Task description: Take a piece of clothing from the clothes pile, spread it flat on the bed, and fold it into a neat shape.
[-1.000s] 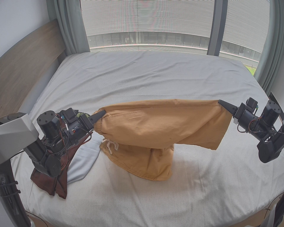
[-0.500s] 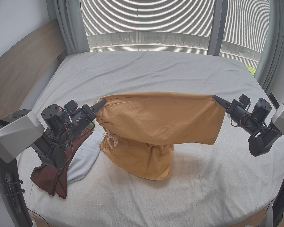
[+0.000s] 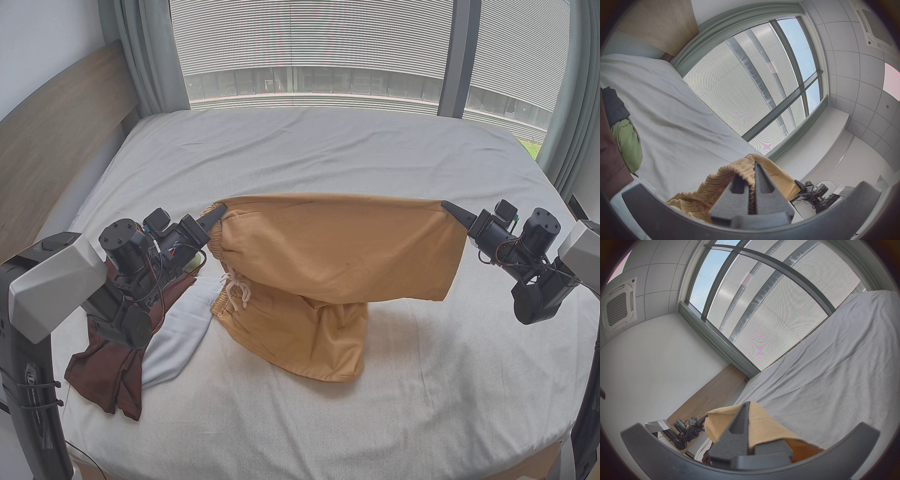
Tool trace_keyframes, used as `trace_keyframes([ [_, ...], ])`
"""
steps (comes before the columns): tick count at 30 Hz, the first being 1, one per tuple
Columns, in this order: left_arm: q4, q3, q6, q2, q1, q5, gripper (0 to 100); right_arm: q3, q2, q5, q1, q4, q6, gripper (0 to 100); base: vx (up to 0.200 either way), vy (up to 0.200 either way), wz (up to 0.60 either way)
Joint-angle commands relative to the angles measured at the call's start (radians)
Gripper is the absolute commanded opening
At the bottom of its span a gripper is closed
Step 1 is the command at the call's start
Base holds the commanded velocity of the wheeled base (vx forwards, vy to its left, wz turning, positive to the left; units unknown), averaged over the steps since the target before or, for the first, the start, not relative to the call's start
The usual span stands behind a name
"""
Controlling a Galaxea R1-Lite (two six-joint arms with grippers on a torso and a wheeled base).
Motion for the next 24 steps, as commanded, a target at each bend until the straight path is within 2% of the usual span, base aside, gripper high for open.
trace_keyframes([
  [1, 0.001, -0.026, -0.002, 0.037, 0.002, 0.001, 0, -0.039, 0.054, 0.000, -0.001, -0.001, 0.000, 0, 0.000, 0.000, 0.00],
  [18, 0.004, -0.212, -0.075, 0.160, 0.007, 0.025, 0, -0.242, 0.169, -0.003, -0.005, 0.075, 0.000, 0, 0.000, 0.000, 0.00],
  [24, 0.005, -0.276, -0.093, 0.207, 0.007, 0.025, 0, -0.331, 0.221, -0.025, -0.004, 0.102, 0.000, 0, 0.000, 0.000, 0.00],
])
